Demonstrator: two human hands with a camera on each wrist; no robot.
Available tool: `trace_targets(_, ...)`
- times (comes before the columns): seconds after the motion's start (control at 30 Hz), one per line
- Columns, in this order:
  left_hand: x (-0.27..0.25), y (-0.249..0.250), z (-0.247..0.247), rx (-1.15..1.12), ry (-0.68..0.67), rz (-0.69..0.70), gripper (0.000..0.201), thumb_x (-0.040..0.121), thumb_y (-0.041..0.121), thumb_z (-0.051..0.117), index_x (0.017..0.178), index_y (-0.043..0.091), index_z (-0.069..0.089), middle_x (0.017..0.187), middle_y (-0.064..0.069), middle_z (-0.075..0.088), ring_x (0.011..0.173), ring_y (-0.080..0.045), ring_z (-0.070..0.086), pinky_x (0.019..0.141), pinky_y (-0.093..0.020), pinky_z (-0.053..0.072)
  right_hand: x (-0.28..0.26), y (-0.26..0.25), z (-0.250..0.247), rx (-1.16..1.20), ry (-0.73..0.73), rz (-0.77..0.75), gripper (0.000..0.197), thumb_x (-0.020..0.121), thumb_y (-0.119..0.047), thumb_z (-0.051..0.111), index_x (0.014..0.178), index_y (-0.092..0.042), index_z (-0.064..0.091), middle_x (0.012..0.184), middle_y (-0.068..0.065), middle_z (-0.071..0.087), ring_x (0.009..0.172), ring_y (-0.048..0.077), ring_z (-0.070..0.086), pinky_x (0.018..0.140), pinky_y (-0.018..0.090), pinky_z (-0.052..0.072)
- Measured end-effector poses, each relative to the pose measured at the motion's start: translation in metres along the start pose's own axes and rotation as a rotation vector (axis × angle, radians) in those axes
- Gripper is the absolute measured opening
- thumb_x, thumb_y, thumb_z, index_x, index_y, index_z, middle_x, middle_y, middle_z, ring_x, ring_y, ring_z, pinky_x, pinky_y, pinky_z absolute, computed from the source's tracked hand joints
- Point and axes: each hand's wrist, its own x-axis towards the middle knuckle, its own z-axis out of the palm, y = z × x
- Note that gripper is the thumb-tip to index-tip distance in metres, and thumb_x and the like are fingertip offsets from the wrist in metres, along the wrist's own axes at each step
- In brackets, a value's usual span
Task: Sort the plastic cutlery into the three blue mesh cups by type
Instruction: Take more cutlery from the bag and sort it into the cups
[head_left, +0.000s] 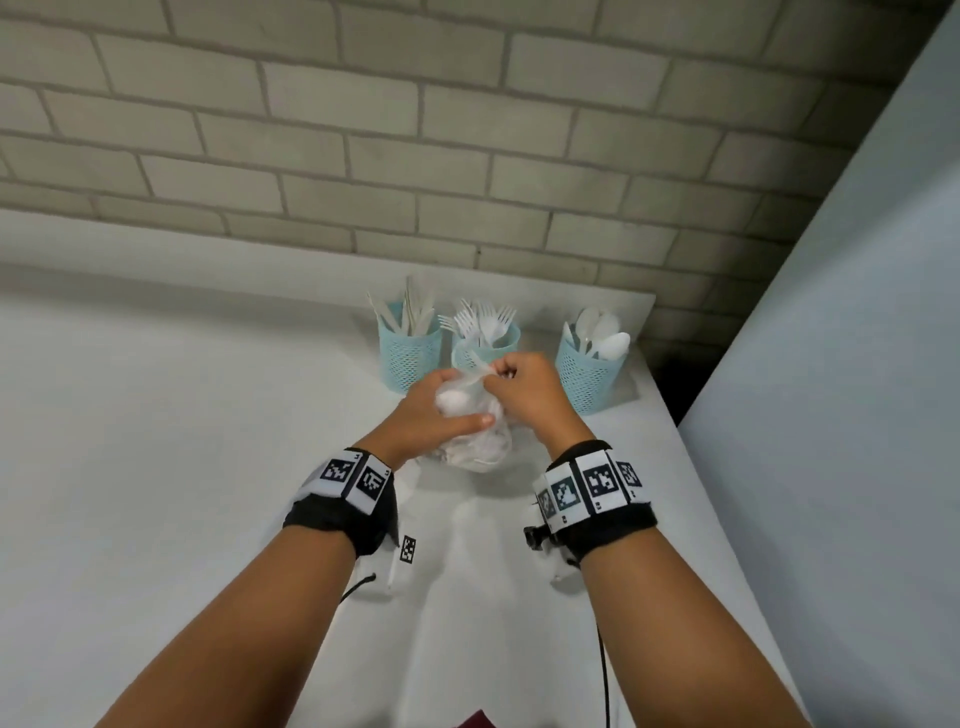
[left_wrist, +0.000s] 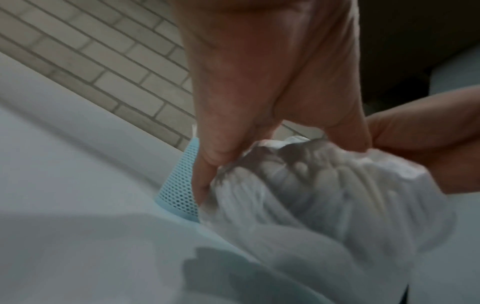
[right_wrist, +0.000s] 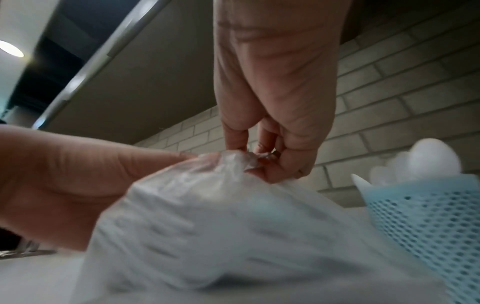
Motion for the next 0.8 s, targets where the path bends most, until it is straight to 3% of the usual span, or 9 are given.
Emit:
trace_targets(0.07,0.007,-0.001,0.01,0.11,-0.023,-0.011,0.099,0.053,0.056,0.079,0.136,0.023,0.037,0.135,-0.004,0.046,0.121,-0.021,0.049,0.102,-0.041,0.044,-0.004,0.013,-0.003,0.021,0.028,0.06,0.017,0.082,-0.003,0.058,0.088,0.012,0.065,0.086,0.027,0.065,0.07,0.017,0.051,0.065,0.027,0.04)
trace_targets(0.13,0.014,-0.005,0.018,0.214,-0.069,-0.021,0.106,0.044,0.069,0.068,0.136,0.026,0.038,0.137,-0.005,0.045,0.126,-0.025,0.045,0.105,-0.045,0.04,-0.007,0.022,-0.002,0.007,0.024,0.101,0.012,0.083,-0.004,0.059,0.084,0.006,0.065,0.076,0.015,0.063,0.071,0.017,0.053,0.064,0.026,0.043)
trace_targets(0.2,0.016,-0.004,0.023,0.289,-0.098,-0.013,0.104,0.043,0.071,0.061,0.135,0.024,0.042,0.135,-0.008,0.048,0.125,-0.028,0.046,0.105,-0.046,0.038,-0.009,0.028,-0.001,0.068,0.011,0.145,0.007,0.083,-0.004,0.06,0.078,-0.007,0.064,0.074,0.004,0.061,0.074,0.019,0.058,0.072,0.032,0.052)
trace_targets(0.3,0.015,0.002,0.026,0.376,-0.11,-0.019,0.093,0.048,0.06,0.058,0.128,0.014,0.05,0.126,-0.012,0.056,0.117,-0.031,0.052,0.101,-0.046,0.041,-0.008,0.033,-0.004,0.302,0.011,0.271,0.005,0.089,-0.009,0.058,0.085,-0.011,0.06,0.088,0.01,0.064,0.079,0.025,0.065,0.077,0.044,0.058)
trace_targets(0.4,0.017,-0.007,0.025,0.422,-0.108,-0.043,0.083,0.054,0.057,0.062,0.128,0.02,0.051,0.126,-0.01,0.054,0.116,-0.032,0.051,0.099,-0.047,0.042,-0.002,0.034,-0.016,0.405,0.085,0.34,0.009,0.092,-0.018,0.053,0.1,-0.013,0.055,0.093,0.006,0.061,0.076,0.021,0.063,0.074,0.037,0.058)
trace_targets(0.53,0.02,-0.012,0.024,0.433,-0.098,-0.034,0.081,0.053,0.057,0.06,0.125,0.022,0.053,0.124,-0.01,0.055,0.115,-0.032,0.052,0.099,-0.047,0.041,0.003,0.028,-0.033,0.235,0.103,0.325,0.02,0.091,-0.015,0.051,0.11,-0.013,0.057,0.097,0.005,0.059,0.081,0.019,0.06,0.07,0.031,0.052)
trace_targets(0.63,0.016,-0.006,0.026,0.423,-0.061,-0.039,0.071,0.062,0.041,0.055,0.13,0.021,0.049,0.129,-0.011,0.05,0.123,-0.033,0.044,0.102,-0.047,0.039,0.0,0.022,-0.041,-0.062,-0.164,0.264,0.022,0.091,-0.021,0.057,0.107,-0.007,0.063,0.092,0.004,0.056,0.085,0.02,0.054,0.072,0.031,0.046)
trace_targets(0.7,0.015,-0.003,0.029,0.431,-0.007,-0.039,0.059,0.072,0.029,0.06,0.13,0.025,0.048,0.133,-0.01,0.046,0.128,-0.032,0.037,0.105,-0.046,0.036,-0.003,0.023,-0.037,-0.208,-0.315,0.217,0.028,0.089,-0.031,0.062,0.1,-0.006,0.063,0.084,0.005,0.056,0.077,0.019,0.053,0.068,0.028,0.045)
trace_targets(0.8,0.01,0.003,0.039,0.538,0.062,0.057,0.058,0.077,0.029,0.066,0.13,0.032,0.044,0.137,-0.002,0.038,0.131,-0.026,0.026,0.106,-0.044,0.028,-0.006,0.026,-0.024,-0.161,-0.24,0.159,0.026,0.088,-0.033,0.063,0.071,-0.014,0.057,0.068,0.002,0.057,0.06,0.013,0.053,0.058,0.023,0.042)
